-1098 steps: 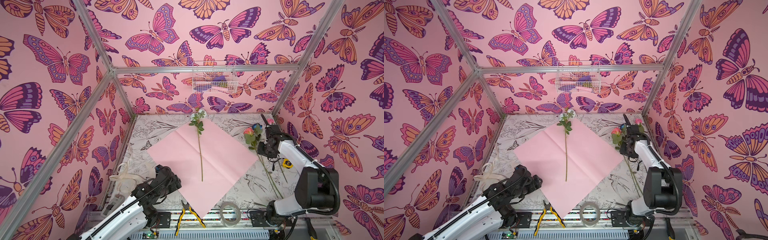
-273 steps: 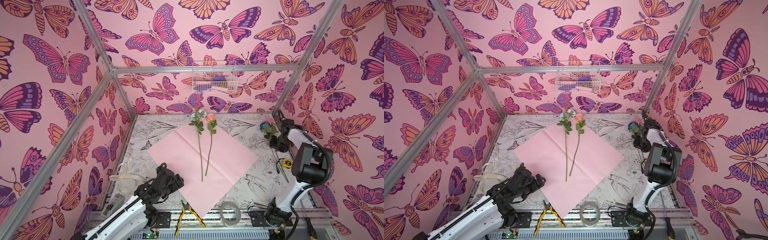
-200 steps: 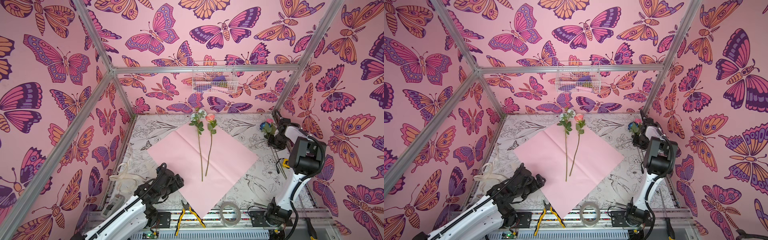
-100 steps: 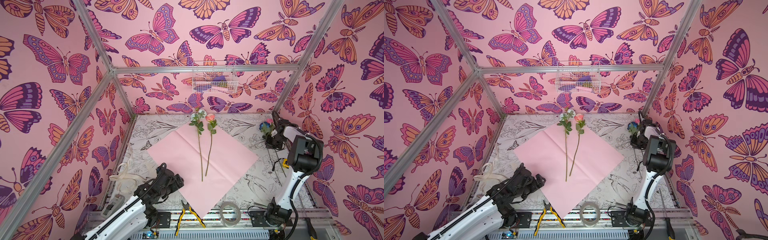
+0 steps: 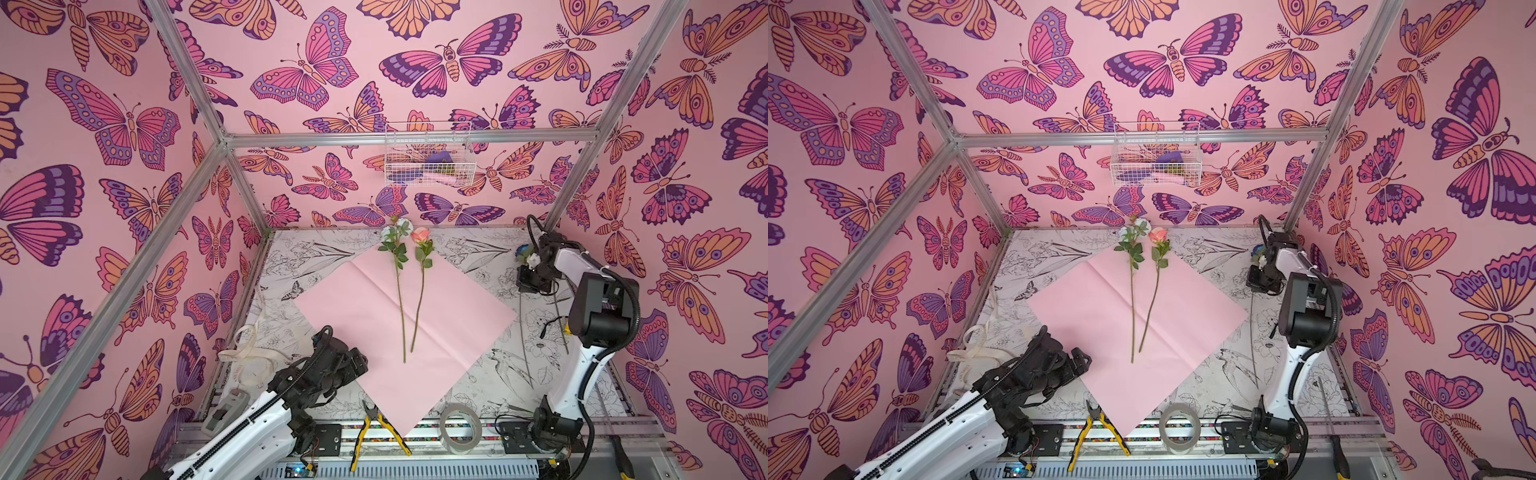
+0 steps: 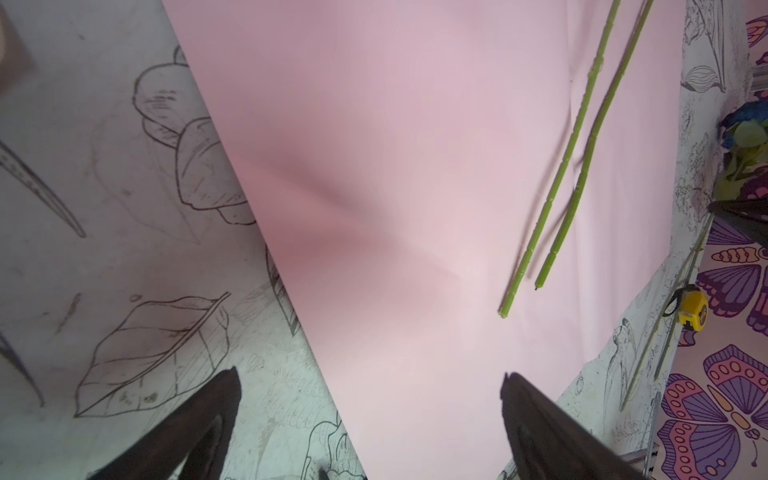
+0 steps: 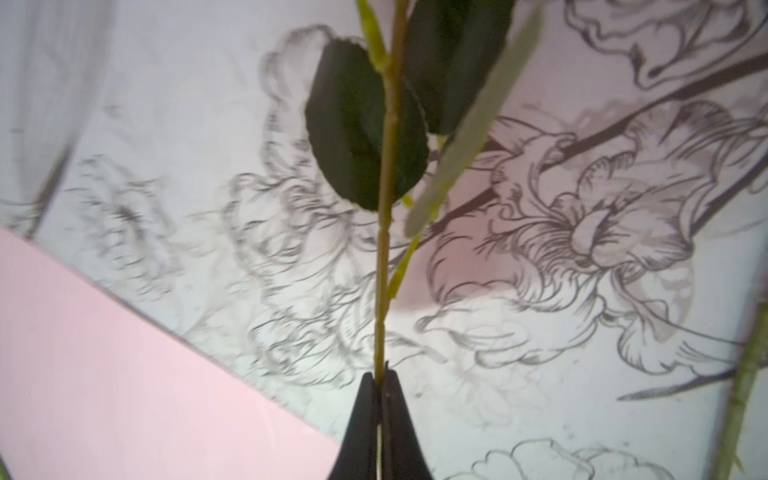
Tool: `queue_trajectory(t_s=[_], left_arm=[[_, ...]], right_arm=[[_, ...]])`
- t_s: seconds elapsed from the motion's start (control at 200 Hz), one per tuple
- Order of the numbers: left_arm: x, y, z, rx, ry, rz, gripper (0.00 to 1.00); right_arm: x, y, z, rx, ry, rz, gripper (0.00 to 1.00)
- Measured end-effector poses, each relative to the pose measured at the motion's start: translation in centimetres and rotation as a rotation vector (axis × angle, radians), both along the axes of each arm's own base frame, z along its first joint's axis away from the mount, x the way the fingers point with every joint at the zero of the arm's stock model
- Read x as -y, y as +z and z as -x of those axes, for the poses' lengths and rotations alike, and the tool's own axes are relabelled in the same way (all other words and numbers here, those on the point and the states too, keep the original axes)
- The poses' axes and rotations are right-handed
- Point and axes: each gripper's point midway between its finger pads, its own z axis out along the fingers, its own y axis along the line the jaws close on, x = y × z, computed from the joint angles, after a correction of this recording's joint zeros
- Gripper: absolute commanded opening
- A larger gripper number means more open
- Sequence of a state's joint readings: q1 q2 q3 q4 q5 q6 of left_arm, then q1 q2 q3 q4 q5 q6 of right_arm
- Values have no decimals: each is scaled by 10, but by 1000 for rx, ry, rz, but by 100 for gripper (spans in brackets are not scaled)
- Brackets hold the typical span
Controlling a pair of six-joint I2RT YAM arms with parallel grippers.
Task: Tie the bouquet of fake flowers
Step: 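Grasp another rose stem with the right gripper near the yellow tape measure, then carry the rose with the right gripper onto the paper beside the other roses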
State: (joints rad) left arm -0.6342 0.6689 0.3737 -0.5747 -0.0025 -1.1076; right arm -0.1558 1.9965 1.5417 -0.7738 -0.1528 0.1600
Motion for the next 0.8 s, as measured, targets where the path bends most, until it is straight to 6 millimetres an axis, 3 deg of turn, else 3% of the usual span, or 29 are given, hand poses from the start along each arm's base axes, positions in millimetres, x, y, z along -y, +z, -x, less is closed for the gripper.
queue_trajectory(t_s=[0.16,0.22,0.305,0.451,0.596,0.801], left_arm=[[-1,0,-1,2,4,-4,99],[-1,0,-1,3,3,-4,100],[0,1,-1,4,3,-2,100],[0,1,-1,5,3,-2,100],[0,1,-1,5,3,-2,100],[0,1,-1,4,2,-1,100]], right_arm=[[-63,80,-8,190,89,-43,0],[-89,102,-11,248,109,-100,0],[-126,118,-16,294,135,-185,0],[-191,113,-28,288,158,-339,0],[-259,92,-52,258,187,-448,0],[-335,79,-70,252,246,-507,0]])
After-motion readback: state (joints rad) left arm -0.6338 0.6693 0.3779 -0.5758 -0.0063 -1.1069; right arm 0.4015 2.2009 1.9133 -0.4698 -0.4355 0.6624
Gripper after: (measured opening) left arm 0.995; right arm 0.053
